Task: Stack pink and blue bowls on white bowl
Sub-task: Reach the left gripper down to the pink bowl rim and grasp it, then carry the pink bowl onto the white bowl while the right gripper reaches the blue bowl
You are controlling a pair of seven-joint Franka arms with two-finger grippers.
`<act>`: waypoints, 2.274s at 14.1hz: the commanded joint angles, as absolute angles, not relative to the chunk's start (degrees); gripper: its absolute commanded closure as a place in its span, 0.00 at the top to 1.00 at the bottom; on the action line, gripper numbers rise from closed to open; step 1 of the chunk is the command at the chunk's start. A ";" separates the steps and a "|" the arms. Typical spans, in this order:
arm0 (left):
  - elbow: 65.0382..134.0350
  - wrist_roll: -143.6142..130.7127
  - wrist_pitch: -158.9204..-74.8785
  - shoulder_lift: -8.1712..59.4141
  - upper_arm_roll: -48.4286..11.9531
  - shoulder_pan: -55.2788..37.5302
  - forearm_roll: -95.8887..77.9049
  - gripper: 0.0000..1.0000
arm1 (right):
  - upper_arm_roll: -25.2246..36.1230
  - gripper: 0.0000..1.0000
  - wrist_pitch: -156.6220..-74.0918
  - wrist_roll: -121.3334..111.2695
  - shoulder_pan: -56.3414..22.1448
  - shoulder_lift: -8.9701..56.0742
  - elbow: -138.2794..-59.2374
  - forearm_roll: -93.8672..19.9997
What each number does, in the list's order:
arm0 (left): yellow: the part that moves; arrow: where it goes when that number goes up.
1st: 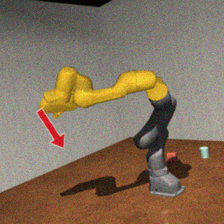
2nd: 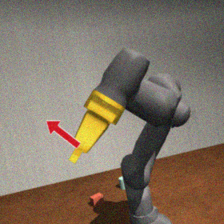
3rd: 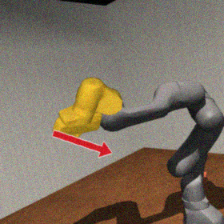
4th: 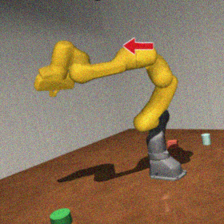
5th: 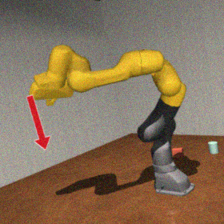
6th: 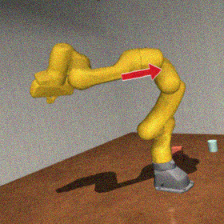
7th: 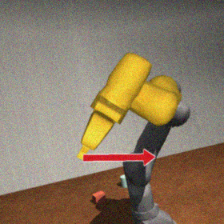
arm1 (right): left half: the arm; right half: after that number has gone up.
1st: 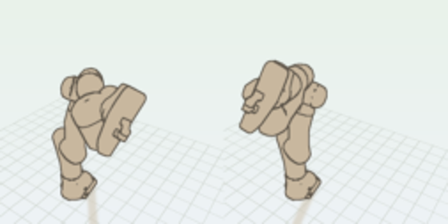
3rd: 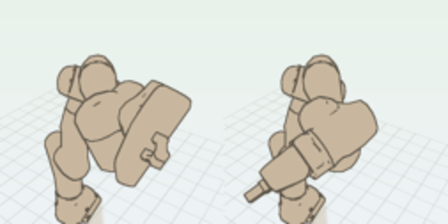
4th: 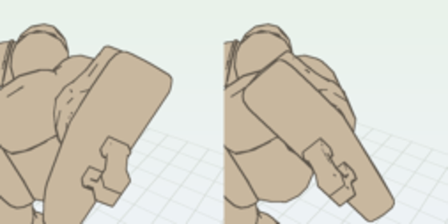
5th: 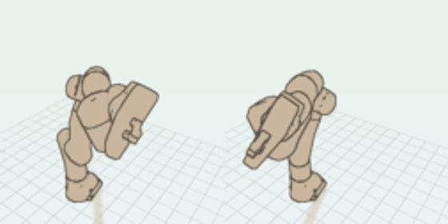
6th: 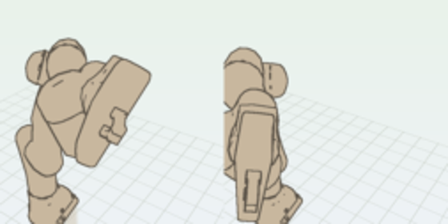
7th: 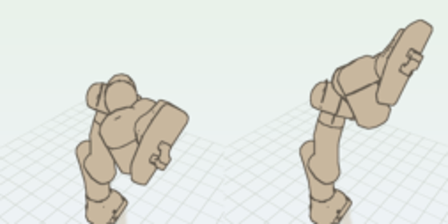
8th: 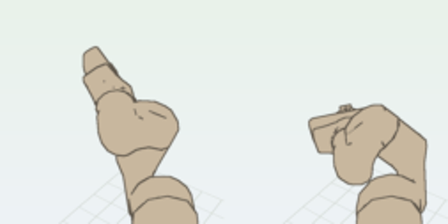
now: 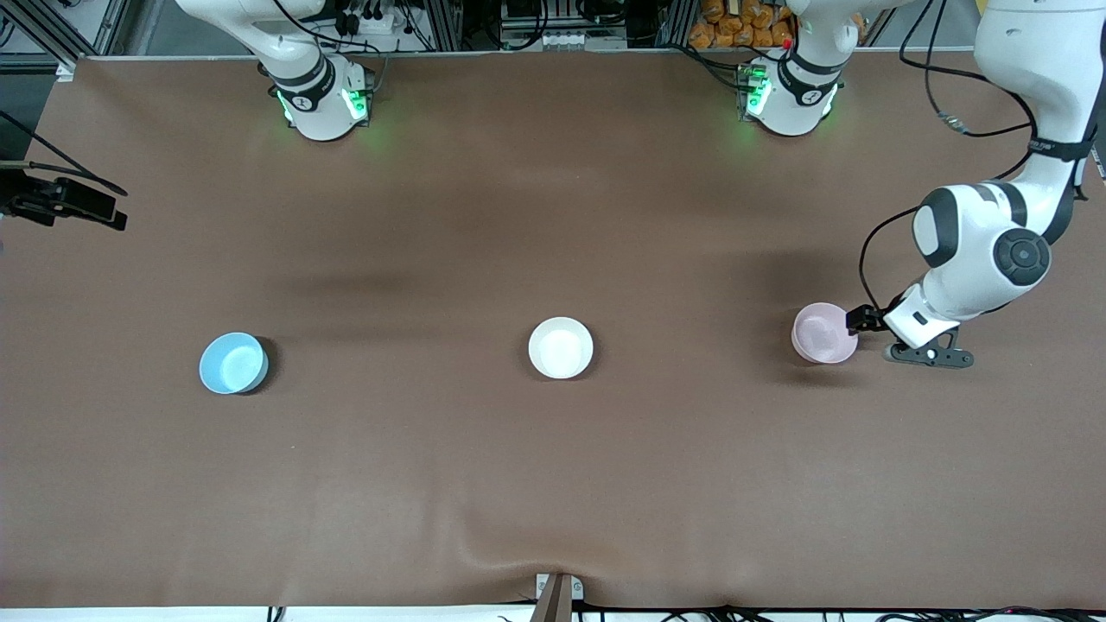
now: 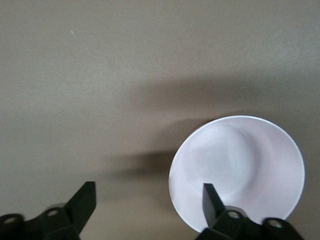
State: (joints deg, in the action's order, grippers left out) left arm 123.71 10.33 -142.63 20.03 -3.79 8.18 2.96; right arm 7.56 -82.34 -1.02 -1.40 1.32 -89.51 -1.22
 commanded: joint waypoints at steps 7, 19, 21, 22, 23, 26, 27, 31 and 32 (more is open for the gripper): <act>123.40 10.72 -145.37 22.41 -4.31 8.79 1.68 0.32 | 7.47 1.00 -83.58 -1.23 -0.70 2.81 -90.35 -0.97; 114.02 8.54 -132.92 20.30 -11.15 8.27 -11.33 0.00 | 7.47 1.00 -99.64 -7.21 -0.35 1.93 -102.99 -1.05; 109.62 4.42 -129.39 20.74 -12.82 6.87 -11.34 0.00 | 7.47 1.00 -102.29 -7.29 -0.35 4.73 -102.92 -1.05; 107.77 1.44 -128.16 20.92 -13.09 5.20 -10.73 0.00 | 7.47 1.00 -104.39 -7.29 -0.53 6.57 -102.75 -1.05; 105.93 -1.55 -127.19 21.09 -13.10 2.84 -10.64 0.00 | 7.47 1.00 -106.50 -7.29 -0.79 8.51 -102.74 -1.05; 101.17 -11.65 -125.95 23.55 -12.83 -4.02 -8.36 0.00 | 7.38 1.00 -109.42 -10.88 -0.18 12.30 -102.66 -1.14; 100.12 -15.08 -125.95 23.82 -13.01 -5.87 -6.26 0.00 | 7.47 1.00 -110.03 -13.16 0.09 13.52 -102.66 -1.14; 93.45 -28.09 -125.86 29.60 -13.01 -13.69 -4.31 0.00 | 7.47 1.00 -115.48 -21.16 3.86 18.71 -102.57 -3.85; 90.99 -31.43 -125.86 31.53 -12.92 -15.54 -4.31 0.00 | 7.47 1.00 -116.27 -23.27 4.65 20.03 -102.22 -5.09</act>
State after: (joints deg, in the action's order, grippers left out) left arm 97.52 -25.36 -127.38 26.73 -13.35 -12.09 -5.61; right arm 8.01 -114.86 -18.71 2.73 17.98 -103.27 -2.44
